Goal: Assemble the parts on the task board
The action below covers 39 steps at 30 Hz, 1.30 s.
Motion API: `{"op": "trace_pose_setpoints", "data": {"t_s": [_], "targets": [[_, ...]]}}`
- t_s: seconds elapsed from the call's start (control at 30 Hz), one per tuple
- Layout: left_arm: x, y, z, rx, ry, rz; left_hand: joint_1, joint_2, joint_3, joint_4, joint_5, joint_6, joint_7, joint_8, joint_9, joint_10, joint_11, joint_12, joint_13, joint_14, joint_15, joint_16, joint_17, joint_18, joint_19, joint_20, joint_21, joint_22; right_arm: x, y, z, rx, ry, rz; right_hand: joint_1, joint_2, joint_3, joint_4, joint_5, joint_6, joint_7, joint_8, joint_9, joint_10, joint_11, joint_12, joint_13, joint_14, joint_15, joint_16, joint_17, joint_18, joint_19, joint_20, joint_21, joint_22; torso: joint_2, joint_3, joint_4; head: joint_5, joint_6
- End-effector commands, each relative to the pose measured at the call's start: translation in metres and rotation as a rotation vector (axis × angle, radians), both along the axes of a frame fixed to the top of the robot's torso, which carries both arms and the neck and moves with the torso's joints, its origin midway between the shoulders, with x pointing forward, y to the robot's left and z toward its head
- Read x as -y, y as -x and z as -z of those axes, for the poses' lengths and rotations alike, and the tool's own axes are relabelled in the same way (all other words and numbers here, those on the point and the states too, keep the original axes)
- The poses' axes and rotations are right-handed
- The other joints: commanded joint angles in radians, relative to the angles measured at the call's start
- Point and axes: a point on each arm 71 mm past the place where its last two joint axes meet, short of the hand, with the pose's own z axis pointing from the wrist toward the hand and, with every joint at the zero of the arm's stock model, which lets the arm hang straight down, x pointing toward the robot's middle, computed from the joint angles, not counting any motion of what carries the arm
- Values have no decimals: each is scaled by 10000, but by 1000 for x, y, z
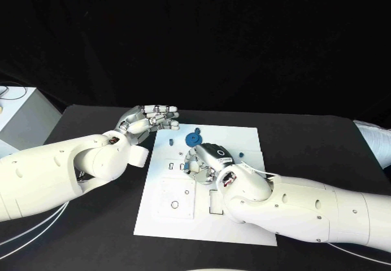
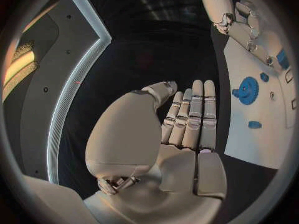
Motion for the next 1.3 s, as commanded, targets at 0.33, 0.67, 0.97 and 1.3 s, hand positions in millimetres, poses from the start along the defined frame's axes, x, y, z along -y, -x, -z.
{"op": "trace_pose_setpoints", "data": {"t_s": [0.33,0.67,0.97,1.3], "targets": [[3,0,-1,53,96,216,-113,-13,-1,-44,-33,72,190,-25,-10,61,11,-50,-4,-55,-27,12,8,-34,-51,-5,36,8,-1,1,1,68,139,-146,-163,-160,-76,60,-46,-396,98,-173,-92,618,130,-241,2178,941,104,-51,2222,-144,1047,32,45,2634,1,0,-3,-7,-11],[3,0,-1,45,92,218,-113,-13,-1,-44,-33,72,190,-25,-10,61,11,-50,-4,-55,-27,12,8,-34,-51,-5,36,8,-1,1,0,138,82,-173,-382,-342,-412,201,-225,-662,182,-261,-162,382,219,-541,1955,921,188,-83,2154,-144,1047,119,45,2634,3,-2,1,-19,-24],[2,0,-1,38,86,212,-126,-13,8,-61,-32,70,191,-32,-12,57,12,-53,-6,-58,-26,8,17,-32,-83,-2,74,34,-1,4,-2,219,-30,-248,-239,-172,-2057,765,-775,-1054,268,-380,-275,194,307,-765,1780,914,273,-101,2132,-144,1047,204,45,2634,2,-2,7,-23,-24],[0,-1,6,-281,-1301,423,-688,-181,-347,66,-77,97,27,-10,-2,846,-277,542,162,1108,-422,1551,901,145,544,-188,1238,674,16,10,-20,991,-887,-370,-47,97,-3088,816,-776,-1283,353,-515,-373,122,382,-846,1706,905,332,-120,2102,-144,1047,257,45,2634,-79,23,-30,22,85]]}}
